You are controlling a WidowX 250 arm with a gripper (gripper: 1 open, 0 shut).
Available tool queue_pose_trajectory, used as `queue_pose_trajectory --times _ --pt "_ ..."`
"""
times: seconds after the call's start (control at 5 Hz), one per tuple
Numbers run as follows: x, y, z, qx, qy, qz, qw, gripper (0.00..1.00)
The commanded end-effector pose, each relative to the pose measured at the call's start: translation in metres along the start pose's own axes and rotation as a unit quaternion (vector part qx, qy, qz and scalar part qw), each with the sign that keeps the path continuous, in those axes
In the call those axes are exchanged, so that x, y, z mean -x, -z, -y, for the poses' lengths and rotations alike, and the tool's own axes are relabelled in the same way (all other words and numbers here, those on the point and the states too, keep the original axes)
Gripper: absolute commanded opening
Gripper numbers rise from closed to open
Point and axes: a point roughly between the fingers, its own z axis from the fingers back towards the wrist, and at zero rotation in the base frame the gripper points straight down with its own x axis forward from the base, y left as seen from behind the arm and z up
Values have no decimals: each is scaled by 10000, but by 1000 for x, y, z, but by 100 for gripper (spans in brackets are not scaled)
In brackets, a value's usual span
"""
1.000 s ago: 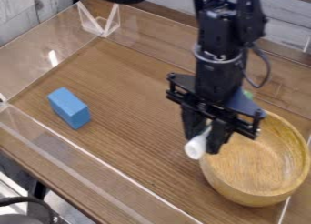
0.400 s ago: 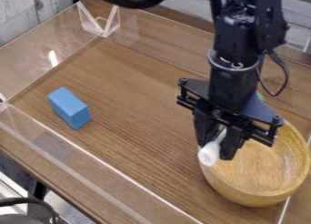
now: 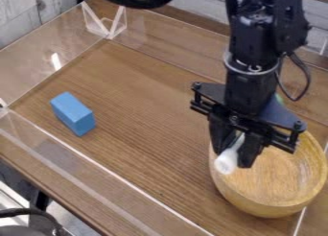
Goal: Put the green marker in the brown bowl
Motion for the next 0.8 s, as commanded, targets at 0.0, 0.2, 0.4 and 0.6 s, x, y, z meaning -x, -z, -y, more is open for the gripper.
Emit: queue_pose_trajectory --times 0.0,0.2,0.4,0.6 --pt "-6 -15 7 104 25 365 9993 0" --pt "-6 -15 8 123 -13 429 9990 0" --pt "-5 -15 10 151 -25 496 9987 0" --pt "-5 -16 11 174 -32 545 9984 0"
